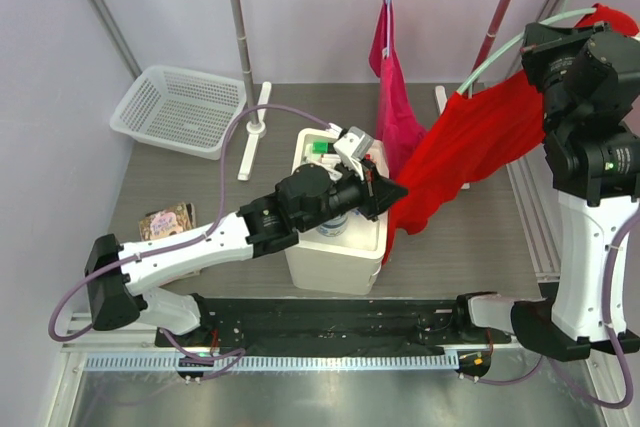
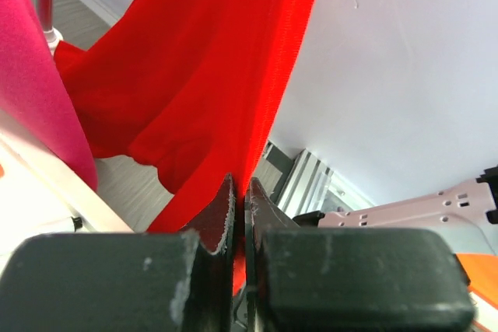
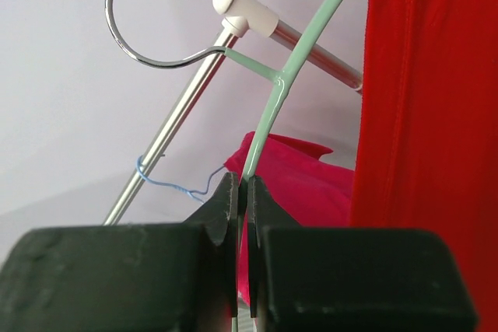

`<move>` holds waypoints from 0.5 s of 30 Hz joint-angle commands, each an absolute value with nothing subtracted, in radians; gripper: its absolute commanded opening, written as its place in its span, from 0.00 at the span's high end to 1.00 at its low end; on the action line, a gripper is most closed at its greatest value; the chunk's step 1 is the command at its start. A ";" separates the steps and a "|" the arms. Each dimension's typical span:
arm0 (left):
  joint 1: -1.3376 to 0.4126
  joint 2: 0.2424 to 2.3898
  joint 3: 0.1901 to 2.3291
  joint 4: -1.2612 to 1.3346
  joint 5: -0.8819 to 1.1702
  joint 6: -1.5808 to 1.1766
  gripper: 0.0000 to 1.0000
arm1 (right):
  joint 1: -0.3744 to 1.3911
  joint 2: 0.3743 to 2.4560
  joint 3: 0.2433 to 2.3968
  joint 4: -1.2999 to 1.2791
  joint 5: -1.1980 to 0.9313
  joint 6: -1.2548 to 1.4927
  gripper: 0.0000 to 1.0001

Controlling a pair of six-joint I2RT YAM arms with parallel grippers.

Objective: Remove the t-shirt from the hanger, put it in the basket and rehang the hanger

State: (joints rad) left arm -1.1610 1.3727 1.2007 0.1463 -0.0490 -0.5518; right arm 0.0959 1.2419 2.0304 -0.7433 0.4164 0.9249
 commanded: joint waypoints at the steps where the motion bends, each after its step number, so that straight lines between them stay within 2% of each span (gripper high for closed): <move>1: -1.184 1.348 1.121 -0.021 -0.015 -0.574 1.00 | 0.061 1.275 2.158 -0.443 0.591 0.870 0.99; 15: -1.258 1.390 1.091 -0.005 -0.032 -0.606 1.00 | 0.046 1.382 2.275 -0.454 0.653 0.799 0.99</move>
